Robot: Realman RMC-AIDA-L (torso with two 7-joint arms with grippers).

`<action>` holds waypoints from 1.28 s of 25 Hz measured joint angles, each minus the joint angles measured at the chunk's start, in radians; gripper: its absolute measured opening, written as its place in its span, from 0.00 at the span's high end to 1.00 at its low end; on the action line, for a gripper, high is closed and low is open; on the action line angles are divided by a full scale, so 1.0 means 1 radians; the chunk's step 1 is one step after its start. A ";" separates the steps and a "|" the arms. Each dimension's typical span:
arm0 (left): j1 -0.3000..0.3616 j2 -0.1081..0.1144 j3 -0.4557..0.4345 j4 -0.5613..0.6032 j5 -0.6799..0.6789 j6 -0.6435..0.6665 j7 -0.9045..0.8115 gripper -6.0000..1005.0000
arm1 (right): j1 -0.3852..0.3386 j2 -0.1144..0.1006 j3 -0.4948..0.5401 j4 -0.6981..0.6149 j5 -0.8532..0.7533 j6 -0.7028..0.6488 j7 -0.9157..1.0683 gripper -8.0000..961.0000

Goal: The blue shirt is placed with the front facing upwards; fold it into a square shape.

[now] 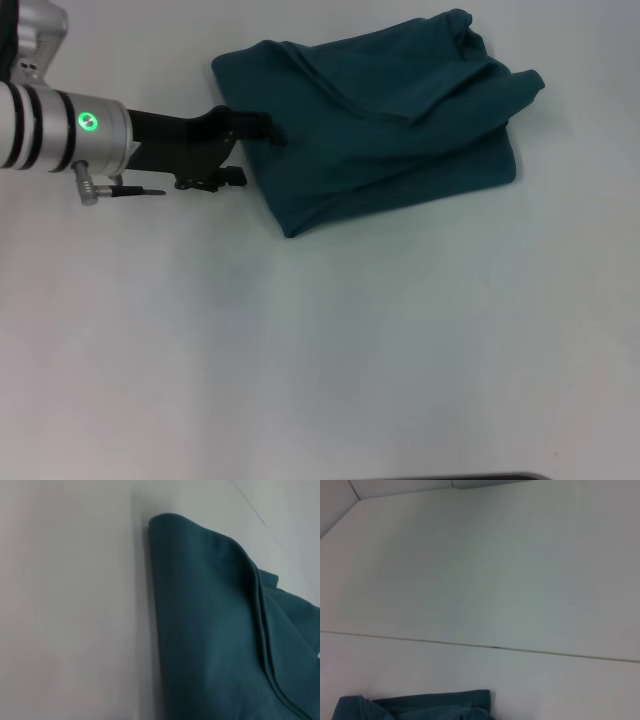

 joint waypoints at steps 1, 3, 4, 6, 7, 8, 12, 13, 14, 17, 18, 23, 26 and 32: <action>-0.004 -0.004 0.003 0.001 0.000 -0.005 0.000 0.17 | 0.000 0.000 0.000 0.000 0.000 0.000 0.000 0.04; -0.010 -0.009 0.007 0.005 0.001 -0.012 0.000 0.17 | 0.000 0.000 0.001 0.000 0.001 -0.001 -0.001 0.04; -0.013 -0.010 0.011 0.009 0.001 -0.016 0.000 0.17 | 0.001 0.000 0.003 0.000 0.001 -0.003 -0.002 0.04; -0.024 -0.013 0.015 0.023 0.002 -0.026 0.000 0.17 | 0.000 0.001 0.006 0.000 0.003 -0.005 -0.002 0.04; -0.029 -0.015 0.016 0.030 0.002 -0.029 0.001 0.17 | -0.001 0.001 0.007 0.000 0.004 -0.006 -0.002 0.04; -0.035 -0.016 0.018 0.034 0.002 -0.032 0.002 0.17 | -0.001 0.001 0.007 0.000 0.006 -0.006 -0.002 0.04; -0.066 -0.023 0.065 0.040 0.002 -0.051 0.004 0.18 | -0.007 0.001 0.007 0.000 0.030 -0.011 -0.002 0.04; -0.072 -0.022 0.075 0.034 0.002 -0.051 0.007 0.18 | -0.008 0.001 0.008 -0.001 0.038 -0.014 -0.002 0.04; -0.075 -0.021 0.083 0.025 0.002 -0.049 0.012 0.18 | -0.009 0.001 0.009 -0.002 0.043 -0.016 -0.002 0.04; -0.073 -0.019 0.090 0.006 0.002 -0.044 0.014 0.22 | -0.014 -0.001 0.011 -0.007 0.063 -0.022 0.000 0.04; -0.073 -0.019 0.091 0.005 0.002 -0.044 0.014 0.26 | -0.015 -0.001 0.011 -0.008 0.068 -0.025 0.000 0.04; -0.080 -0.019 0.098 0.011 0.007 -0.048 0.013 0.41 | -0.018 -0.003 0.019 -0.008 0.080 -0.027 0.001 0.04; -0.081 -0.022 0.099 0.012 0.010 -0.046 0.012 0.46 | -0.017 -0.003 0.023 -0.009 0.081 -0.029 0.001 0.04; -0.086 -0.026 0.104 0.011 0.010 -0.040 0.016 0.55 | -0.018 -0.004 0.025 -0.009 0.081 -0.043 0.001 0.04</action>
